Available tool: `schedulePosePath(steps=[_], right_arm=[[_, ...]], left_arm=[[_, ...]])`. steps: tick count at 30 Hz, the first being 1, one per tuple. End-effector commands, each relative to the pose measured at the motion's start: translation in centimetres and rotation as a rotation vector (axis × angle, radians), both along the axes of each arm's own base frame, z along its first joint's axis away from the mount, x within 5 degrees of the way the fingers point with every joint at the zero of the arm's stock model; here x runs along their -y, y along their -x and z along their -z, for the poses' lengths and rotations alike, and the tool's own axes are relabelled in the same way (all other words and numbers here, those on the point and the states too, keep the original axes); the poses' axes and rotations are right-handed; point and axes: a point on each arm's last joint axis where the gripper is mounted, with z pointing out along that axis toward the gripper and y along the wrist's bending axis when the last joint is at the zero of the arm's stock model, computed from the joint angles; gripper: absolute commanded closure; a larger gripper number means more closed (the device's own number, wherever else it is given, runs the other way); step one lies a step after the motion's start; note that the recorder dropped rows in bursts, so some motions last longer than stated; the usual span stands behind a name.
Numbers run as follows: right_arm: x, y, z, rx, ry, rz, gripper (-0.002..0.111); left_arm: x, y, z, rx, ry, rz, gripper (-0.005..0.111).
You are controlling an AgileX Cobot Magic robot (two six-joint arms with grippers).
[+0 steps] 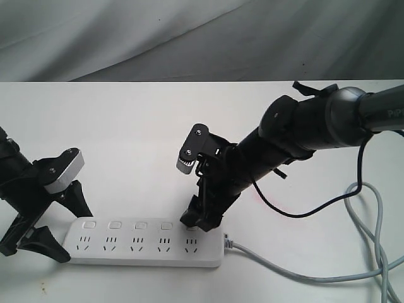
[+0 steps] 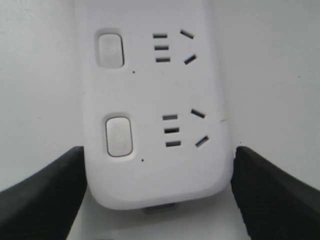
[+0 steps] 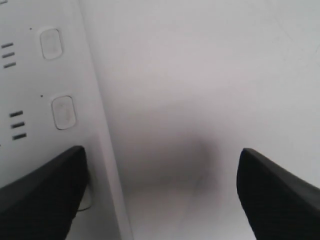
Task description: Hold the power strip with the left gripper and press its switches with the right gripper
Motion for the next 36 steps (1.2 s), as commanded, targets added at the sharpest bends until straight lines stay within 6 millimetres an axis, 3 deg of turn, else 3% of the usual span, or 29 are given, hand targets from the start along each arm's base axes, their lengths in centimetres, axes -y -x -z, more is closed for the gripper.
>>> schedulePosePath(steps=[1, 7, 13, 15, 20, 23, 26, 28, 31, 32, 36], right_arm=[[0.6, 0.4, 2.8, -0.016, 0.091, -0.081, 0.033], [0.4, 0.2, 0.6, 0.025, 0.039, -0.037, 0.033], [0.4, 0.5, -7.2, 0.164, -0.113, 0.038, 0.033], [1.2, 0.5, -11.2, 0.217, -0.197, 0.186, 0.033], [5.4, 1.8, -19.9, 0.306, -0.406, 0.457, 0.033], [7.8, 3.5, -23.7, 0.359, -0.483, 0.503, 0.036], [8.7, 5.2, -25.4, 0.338, -0.514, 0.482, 0.055], [9.2, 6.4, -26.2, 0.288, -0.536, 0.483, 0.079], [9.8, 7.8, -27.2, 0.239, -0.564, 0.493, 0.103], [9.9, 8.3, -27.6, 0.223, -0.582, 0.504, 0.108], [10.6, 10.0, -29.7, 0.209, -0.7, 0.577, 0.108]], left_arm=[[0.1, 0.1, 0.1, -0.005, 0.003, 0.01, 0.065], [0.1, 0.1, 0.1, -0.005, 0.003, 0.01, 0.065], [0.1, 0.1, 0.1, -0.005, 0.003, 0.01, 0.065], [0.1, 0.1, 0.1, -0.005, 0.003, 0.01, 0.065], [0.1, 0.1, 0.1, -0.005, 0.003, 0.01, 0.065], [0.1, 0.1, 0.1, -0.005, 0.003, 0.01, 0.065], [0.1, 0.1, 0.1, -0.005, 0.003, 0.01, 0.065], [0.1, 0.1, 0.1, -0.005, 0.003, 0.01, 0.065], [0.1, 0.1, 0.1, -0.005, 0.003, 0.01, 0.065], [0.1, 0.1, 0.1, -0.005, 0.003, 0.01, 0.065], [0.1, 0.1, 0.1, -0.005, 0.003, 0.01, 0.065]])
